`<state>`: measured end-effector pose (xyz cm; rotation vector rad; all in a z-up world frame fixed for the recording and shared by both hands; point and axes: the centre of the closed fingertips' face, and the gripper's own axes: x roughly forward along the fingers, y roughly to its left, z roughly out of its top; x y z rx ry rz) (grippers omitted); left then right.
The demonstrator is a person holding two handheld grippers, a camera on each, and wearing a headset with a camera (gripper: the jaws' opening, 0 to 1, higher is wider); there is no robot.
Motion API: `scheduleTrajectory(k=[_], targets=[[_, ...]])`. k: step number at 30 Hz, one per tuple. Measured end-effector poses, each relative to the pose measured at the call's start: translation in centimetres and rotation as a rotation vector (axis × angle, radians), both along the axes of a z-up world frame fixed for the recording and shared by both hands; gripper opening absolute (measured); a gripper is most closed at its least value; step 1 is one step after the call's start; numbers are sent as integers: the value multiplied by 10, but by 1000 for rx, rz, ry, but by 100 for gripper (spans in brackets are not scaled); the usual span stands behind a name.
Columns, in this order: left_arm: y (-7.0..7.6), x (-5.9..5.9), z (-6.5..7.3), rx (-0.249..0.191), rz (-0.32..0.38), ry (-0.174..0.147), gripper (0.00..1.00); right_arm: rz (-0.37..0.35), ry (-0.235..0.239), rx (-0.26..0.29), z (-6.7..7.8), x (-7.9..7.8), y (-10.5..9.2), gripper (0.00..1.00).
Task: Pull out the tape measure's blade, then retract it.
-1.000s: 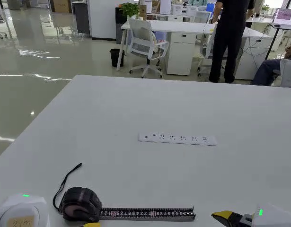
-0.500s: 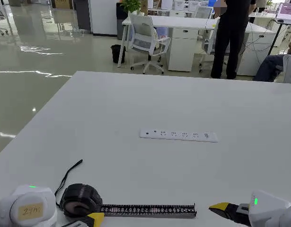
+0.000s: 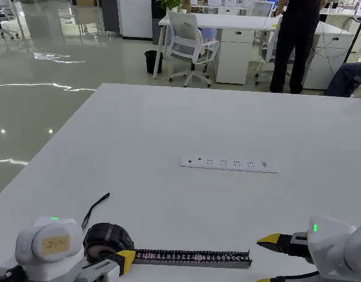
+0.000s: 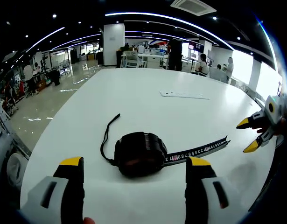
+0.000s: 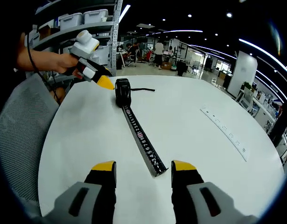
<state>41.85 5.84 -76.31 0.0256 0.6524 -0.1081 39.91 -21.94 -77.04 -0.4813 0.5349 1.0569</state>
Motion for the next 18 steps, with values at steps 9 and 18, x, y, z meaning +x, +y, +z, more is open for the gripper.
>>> scheduleTrajectory(k=[9,18], targets=[[-2,8,-4,6,12,6,87,84,28,-42,-11,10,-4,40],[-3,17,-8,12,19,14,86,160,49,-70,-20,20,-4,33]])
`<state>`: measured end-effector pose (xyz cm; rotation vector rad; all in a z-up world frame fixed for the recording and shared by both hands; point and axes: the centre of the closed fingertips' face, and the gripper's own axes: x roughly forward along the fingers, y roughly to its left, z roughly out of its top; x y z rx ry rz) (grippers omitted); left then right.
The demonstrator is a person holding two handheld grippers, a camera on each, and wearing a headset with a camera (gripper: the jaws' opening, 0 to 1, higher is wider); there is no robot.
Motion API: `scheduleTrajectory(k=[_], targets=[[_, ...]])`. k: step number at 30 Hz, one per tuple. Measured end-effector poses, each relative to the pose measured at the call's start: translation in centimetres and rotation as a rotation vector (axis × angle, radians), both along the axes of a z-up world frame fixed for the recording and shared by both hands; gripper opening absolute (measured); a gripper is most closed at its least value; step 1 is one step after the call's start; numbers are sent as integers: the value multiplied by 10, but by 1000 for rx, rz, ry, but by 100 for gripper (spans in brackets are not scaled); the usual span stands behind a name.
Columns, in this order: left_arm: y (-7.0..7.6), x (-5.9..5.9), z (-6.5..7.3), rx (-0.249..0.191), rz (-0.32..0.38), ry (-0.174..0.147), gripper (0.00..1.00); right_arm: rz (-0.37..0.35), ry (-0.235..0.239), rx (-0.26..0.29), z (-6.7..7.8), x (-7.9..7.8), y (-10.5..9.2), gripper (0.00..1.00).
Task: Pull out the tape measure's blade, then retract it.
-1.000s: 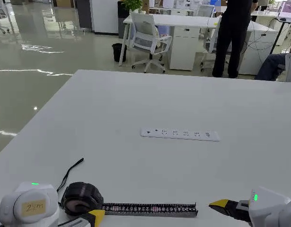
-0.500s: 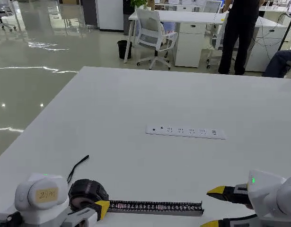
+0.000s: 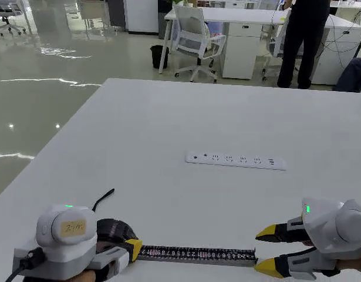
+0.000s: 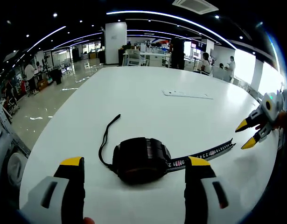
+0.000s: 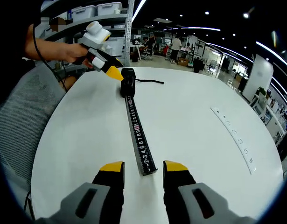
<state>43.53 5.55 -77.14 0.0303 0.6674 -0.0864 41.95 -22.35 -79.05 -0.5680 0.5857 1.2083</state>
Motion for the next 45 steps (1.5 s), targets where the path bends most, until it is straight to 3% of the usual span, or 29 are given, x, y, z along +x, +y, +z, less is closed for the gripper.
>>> scheduleTrajectory(k=[14,31,45], targets=[[3,5,-10,1,12,27,84,86,49,-63,-20,10,1,25],[4,4,-13,3,18,35,83,158,95,-109,-39,10,4,17],[5,6,-15,12,38,27,83,180,73,-93,-41,7,5,15]])
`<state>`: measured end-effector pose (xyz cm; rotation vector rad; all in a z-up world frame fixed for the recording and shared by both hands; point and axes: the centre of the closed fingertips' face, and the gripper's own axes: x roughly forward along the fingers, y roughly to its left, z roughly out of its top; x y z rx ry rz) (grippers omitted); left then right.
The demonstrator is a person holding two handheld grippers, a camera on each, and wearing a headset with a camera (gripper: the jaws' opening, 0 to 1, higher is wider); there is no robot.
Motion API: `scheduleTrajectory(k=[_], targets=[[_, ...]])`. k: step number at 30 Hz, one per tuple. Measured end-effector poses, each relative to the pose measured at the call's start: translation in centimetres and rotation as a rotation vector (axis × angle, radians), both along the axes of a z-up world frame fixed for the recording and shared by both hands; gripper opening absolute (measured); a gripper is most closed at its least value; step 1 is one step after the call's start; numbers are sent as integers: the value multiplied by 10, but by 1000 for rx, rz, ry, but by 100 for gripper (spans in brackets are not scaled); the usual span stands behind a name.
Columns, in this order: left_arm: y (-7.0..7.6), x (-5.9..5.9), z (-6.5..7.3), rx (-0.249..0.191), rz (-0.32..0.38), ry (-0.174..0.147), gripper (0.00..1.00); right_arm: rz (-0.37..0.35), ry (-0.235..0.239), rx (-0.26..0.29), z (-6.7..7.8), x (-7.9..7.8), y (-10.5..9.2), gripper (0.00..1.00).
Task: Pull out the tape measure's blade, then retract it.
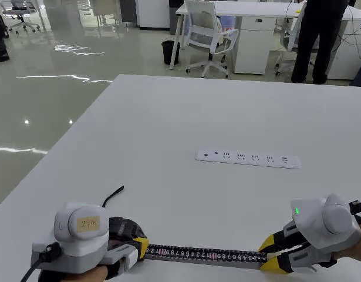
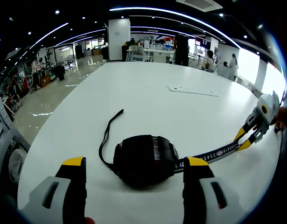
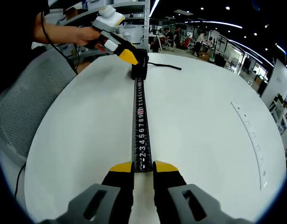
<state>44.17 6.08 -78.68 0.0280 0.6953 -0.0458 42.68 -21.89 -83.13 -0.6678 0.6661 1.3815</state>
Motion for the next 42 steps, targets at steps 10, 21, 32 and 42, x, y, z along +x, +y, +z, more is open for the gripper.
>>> scheduleTrajectory(k=[10,21,32,42], targets=[[-3,6,-5,-21,58,7,77,6,-14,-13,0,2,0,16],[-7,14,-9,-20,99,15,74,-6,-16,-10,0,3,-1,16],[-13,14,-10,-42,115,16,62,-5,-20,-13,-1,3,-1,16],[-14,15,-10,6,93,8,60,-13,-20,-7,0,4,-1,15]])
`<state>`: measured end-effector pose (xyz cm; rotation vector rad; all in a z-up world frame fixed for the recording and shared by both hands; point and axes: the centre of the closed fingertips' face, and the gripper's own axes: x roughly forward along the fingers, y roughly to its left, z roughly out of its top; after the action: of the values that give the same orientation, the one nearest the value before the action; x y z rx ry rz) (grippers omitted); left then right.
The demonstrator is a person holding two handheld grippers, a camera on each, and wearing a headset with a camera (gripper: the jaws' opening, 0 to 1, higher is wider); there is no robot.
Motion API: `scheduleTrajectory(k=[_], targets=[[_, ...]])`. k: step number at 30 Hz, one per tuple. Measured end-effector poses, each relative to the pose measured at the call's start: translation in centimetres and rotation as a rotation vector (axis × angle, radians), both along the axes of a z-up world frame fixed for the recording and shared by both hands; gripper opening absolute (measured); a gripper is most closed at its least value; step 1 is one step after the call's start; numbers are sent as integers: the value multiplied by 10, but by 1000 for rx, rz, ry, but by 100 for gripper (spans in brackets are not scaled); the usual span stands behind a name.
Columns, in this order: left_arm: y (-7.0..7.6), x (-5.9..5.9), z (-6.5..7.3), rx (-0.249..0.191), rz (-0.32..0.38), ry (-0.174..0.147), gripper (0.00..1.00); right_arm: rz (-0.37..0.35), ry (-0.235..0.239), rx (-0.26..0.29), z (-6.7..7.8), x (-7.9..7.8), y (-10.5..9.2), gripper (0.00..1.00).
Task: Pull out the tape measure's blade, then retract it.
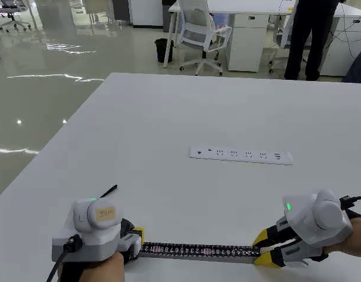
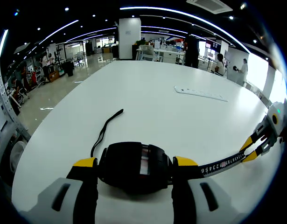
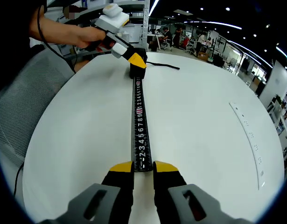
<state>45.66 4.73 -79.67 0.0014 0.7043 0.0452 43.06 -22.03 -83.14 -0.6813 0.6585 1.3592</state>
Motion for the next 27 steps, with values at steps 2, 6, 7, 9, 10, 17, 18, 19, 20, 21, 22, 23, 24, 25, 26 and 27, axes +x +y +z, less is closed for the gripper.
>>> scheduleTrajectory(k=[2,6,7,9,10,17,18,19,20,21,22,23,24,25,26,27], targets=[[0,0,0,8,-6,2,60,1,-1,0,0,0,0,15],[-1,0,-1,26,-22,9,60,3,0,-1,0,0,0,15],[-1,0,-2,33,-26,12,60,5,0,-2,0,0,0,15],[-1,0,-3,48,-35,18,60,9,-1,-4,-1,0,0,15],[-2,0,-3,54,-37,19,60,10,-3,-4,-1,0,1,15],[-1,-2,-6,102,-58,26,60,11,-4,-6,0,0,1,15],[-1,-2,-6,101,-59,25,60,12,-5,-7,0,0,1,15],[-1,-2,-6,101,-58,24,60,12,-4,-7,0,-1,1,15],[-1,-2,-6,101,-57,23,60,12,-5,-8,0,-1,1,15],[-1,-2,-6,101,-57,22,60,13,-5,-8,0,-1,1,15],[-1,-2,-6,100,-56,22,60,13,-5,-9,-1,0,1,15],[-1,-2,-6,100,-56,22,60,13,-5,-9,-1,0,1,15],[-1,-2,-6,99,-55,22,60,13,-6,-9,-1,0,1,15],[-1,-2,-6,98,-56,22,60,11,-5,-10,-1,0,1,15],[-1,-2,-6,99,-56,22,60,12,-5,-10,-1,0,1,15],[-1,-2,-6,98,-56,23,60,12,-6,-10,-1,0,1,15]])
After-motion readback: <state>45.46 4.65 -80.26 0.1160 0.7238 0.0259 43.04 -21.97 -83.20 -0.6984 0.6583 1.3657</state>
